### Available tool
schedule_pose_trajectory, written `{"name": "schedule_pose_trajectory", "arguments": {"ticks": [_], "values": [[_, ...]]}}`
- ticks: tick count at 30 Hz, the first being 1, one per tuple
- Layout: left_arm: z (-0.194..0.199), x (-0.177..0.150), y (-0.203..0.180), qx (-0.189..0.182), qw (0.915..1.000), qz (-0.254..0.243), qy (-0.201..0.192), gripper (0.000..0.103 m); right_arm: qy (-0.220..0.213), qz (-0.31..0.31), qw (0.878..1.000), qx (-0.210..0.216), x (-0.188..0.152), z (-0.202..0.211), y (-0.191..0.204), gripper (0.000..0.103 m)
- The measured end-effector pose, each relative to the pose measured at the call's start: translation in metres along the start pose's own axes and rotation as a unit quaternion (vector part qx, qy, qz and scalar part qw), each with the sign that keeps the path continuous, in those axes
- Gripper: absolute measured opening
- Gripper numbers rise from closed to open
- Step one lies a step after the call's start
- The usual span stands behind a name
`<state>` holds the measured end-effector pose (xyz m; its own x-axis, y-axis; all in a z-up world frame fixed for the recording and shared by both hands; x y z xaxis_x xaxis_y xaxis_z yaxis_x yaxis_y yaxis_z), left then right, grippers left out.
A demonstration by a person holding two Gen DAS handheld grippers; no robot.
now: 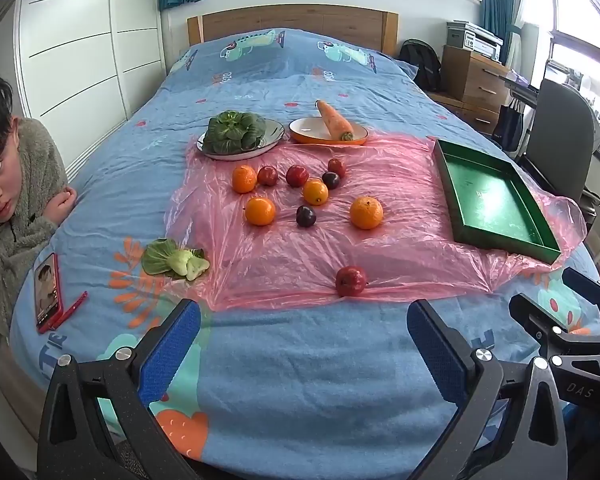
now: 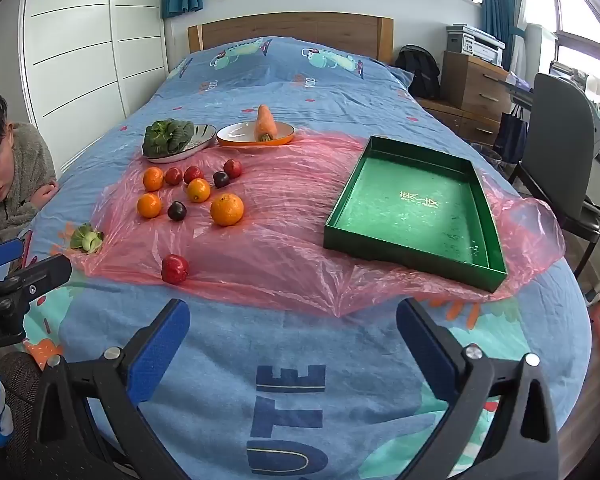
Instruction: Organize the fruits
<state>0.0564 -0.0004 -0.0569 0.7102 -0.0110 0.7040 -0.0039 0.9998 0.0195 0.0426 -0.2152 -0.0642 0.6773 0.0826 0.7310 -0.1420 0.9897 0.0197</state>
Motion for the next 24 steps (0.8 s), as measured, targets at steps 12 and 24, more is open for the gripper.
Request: {"name": "schedule_pose_trajectory", "arguments": {"ticks": [12,24], "values": [[-0.0016,-0.0022,-0.0038,-0.004,1.0,0.003,0.004,0.102,0.001,0.002,1.0,-0.001,-0.0008,-0.0001,-0.0007,0.103],[-0.0058,-0.0065,-0.0032,-0.005,0.9999,0.001,0.013,0.102,0.002,0.001,1.0,-0.004,-0.0037,-0.0023,-0.0012,0.103]]}}
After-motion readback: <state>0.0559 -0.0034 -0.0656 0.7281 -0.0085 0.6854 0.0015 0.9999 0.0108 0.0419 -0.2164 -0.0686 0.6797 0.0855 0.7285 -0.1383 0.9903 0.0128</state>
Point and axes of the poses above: each gripper's, at about its wrist camera, not at the fingertips, and z roughly against the way its jaws point, y to its left, x to its top, the point moved 8 cm from there along -z, roughly the way its jaws point, and after that the axes turned 1 degree about x, right-handed, at the moved point
